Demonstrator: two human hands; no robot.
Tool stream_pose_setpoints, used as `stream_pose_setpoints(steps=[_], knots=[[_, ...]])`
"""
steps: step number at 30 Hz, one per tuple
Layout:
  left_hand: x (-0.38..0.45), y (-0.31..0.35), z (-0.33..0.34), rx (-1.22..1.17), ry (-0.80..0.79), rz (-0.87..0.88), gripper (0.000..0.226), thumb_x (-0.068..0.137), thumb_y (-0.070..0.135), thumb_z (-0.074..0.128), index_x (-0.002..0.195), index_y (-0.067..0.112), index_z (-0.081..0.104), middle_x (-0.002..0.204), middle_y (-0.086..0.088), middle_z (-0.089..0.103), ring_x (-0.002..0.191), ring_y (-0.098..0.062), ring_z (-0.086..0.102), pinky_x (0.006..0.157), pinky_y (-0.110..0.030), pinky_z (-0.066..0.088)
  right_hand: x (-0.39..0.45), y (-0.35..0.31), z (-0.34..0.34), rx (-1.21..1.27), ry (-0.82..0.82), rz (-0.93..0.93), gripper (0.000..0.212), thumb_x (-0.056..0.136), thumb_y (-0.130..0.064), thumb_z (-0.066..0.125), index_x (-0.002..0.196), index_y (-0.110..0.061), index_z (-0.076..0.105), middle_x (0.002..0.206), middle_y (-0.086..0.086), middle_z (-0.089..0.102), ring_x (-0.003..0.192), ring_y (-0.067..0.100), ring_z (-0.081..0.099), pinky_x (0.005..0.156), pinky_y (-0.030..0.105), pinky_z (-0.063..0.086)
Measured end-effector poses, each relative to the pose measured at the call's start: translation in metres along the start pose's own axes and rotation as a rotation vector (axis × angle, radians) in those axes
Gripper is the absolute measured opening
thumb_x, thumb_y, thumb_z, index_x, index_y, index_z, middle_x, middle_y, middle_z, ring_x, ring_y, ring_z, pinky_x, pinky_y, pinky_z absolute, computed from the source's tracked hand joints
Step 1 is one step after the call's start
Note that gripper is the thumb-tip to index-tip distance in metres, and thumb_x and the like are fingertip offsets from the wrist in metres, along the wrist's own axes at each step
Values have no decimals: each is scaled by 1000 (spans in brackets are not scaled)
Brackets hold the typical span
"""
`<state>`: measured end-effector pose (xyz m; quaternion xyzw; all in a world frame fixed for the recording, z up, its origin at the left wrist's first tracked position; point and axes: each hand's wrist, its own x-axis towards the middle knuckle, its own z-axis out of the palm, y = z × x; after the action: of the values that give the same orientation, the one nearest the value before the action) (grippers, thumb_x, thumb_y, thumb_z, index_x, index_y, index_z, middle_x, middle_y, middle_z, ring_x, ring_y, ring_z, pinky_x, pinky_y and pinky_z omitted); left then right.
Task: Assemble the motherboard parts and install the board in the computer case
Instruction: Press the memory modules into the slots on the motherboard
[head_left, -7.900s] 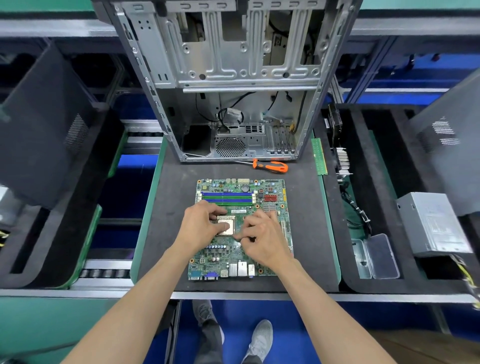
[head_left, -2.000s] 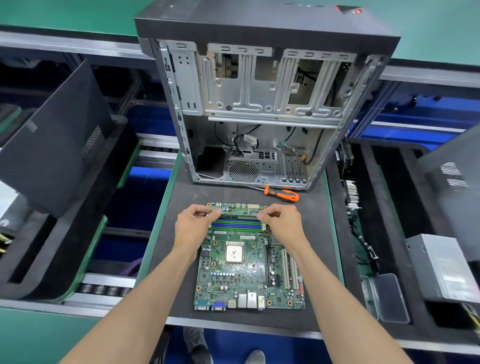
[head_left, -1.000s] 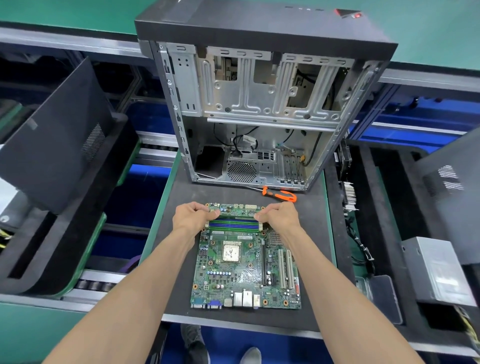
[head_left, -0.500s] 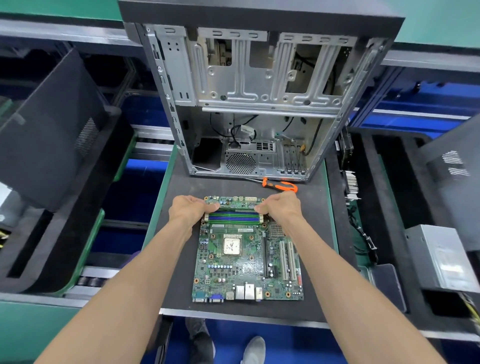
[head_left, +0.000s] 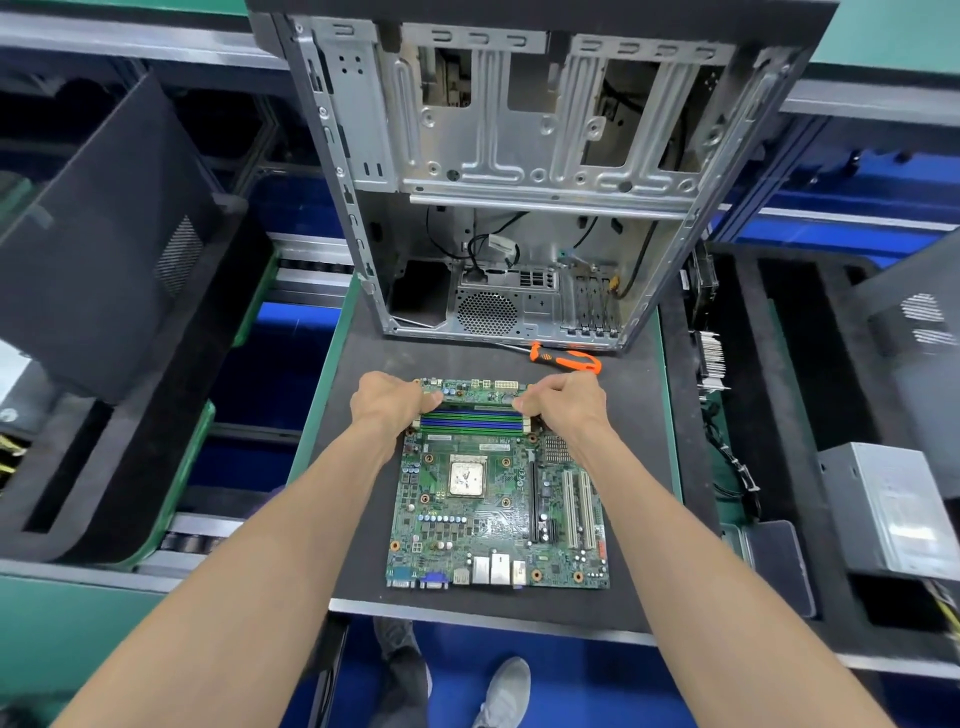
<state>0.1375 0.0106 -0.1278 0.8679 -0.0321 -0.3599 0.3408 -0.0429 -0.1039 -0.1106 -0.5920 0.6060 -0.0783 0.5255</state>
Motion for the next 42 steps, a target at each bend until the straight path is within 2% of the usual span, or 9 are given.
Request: stream_pose_setpoints(steps=[8, 12, 18, 23, 26, 27, 29, 33, 42], knots=[[-21, -33, -7, -172, 40, 152, 27, 78, 45, 80, 94, 25, 72, 90, 11, 71, 93, -9, 63, 85, -31, 48, -26, 15, 4, -92, 130, -165, 18, 88, -12, 64, 97, -14, 79, 95, -2, 73, 111, 24, 57, 100, 34, 47], [-27, -56, -8, -265, 3, 217, 29, 93, 13, 57, 91, 32, 79, 91, 14, 75, 92, -5, 65, 78, -18, 48, -38, 27, 4, -190, 126, -254, 31, 80, 9, 44, 94, 7, 72, 99, 21, 73, 94, 33, 63, 87, 35, 53], [-30, -54, -8, -314, -72, 239, 45, 84, -7, 46, 92, 26, 76, 104, 6, 71, 100, -8, 61, 78, -20, 42, -38, 30, 3, -316, 40, -318, 39, 92, 8, 44, 116, -4, 72, 108, 5, 62, 98, 20, 52, 82, 26, 42], [-30, -49, -7, -237, -56, 242, 18, 86, 20, 60, 82, 27, 76, 97, 15, 71, 98, -7, 60, 87, -28, 41, -32, 24, -3, -275, -4, -229, 27, 92, 0, 51, 88, -4, 78, 106, 7, 71, 89, 23, 61, 86, 29, 49], [-27, -45, -4, -185, 17, 239, 26, 86, 46, 70, 72, 25, 73, 79, 14, 71, 85, -2, 61, 75, -28, 43, -31, 20, -6, -223, 4, -195, 39, 89, -6, 56, 50, -10, 56, 80, 12, 73, 75, 12, 32, 93, 32, 51], [-26, -43, -2, -174, 38, 239, 29, 84, 51, 71, 72, 24, 73, 76, 11, 71, 82, -3, 61, 72, -28, 43, -31, 20, -5, -197, 13, -181, 43, 92, -13, 61, 49, -9, 57, 77, 7, 74, 103, 20, 67, 92, 28, 46], [-25, -39, 1, -159, 67, 233, 33, 81, 54, 73, 70, 23, 71, 72, 7, 70, 78, -4, 61, 69, -27, 43, -30, 17, -3, -156, 32, -158, 58, 95, -29, 67, 43, -15, 47, 52, -9, 59, 75, 13, 65, 86, 23, 33], [-21, -35, 1, -155, 88, 199, 33, 80, 50, 78, 67, 20, 71, 69, 6, 69, 78, 0, 59, 74, -27, 44, -24, 10, 4, -122, 91, -114, 62, 91, -32, 73, 48, -14, 32, 45, -5, 29, 59, 13, 49, 85, 30, 45], [-27, -30, -1, -89, 60, 221, 27, 84, 51, 73, 77, 24, 70, 75, 0, 70, 83, -12, 63, 74, -29, 45, -24, 8, -2, -58, 44, -53, 48, 91, -32, 73, 59, 3, 65, 70, 11, 67, 77, 8, 53, 84, 29, 41]])
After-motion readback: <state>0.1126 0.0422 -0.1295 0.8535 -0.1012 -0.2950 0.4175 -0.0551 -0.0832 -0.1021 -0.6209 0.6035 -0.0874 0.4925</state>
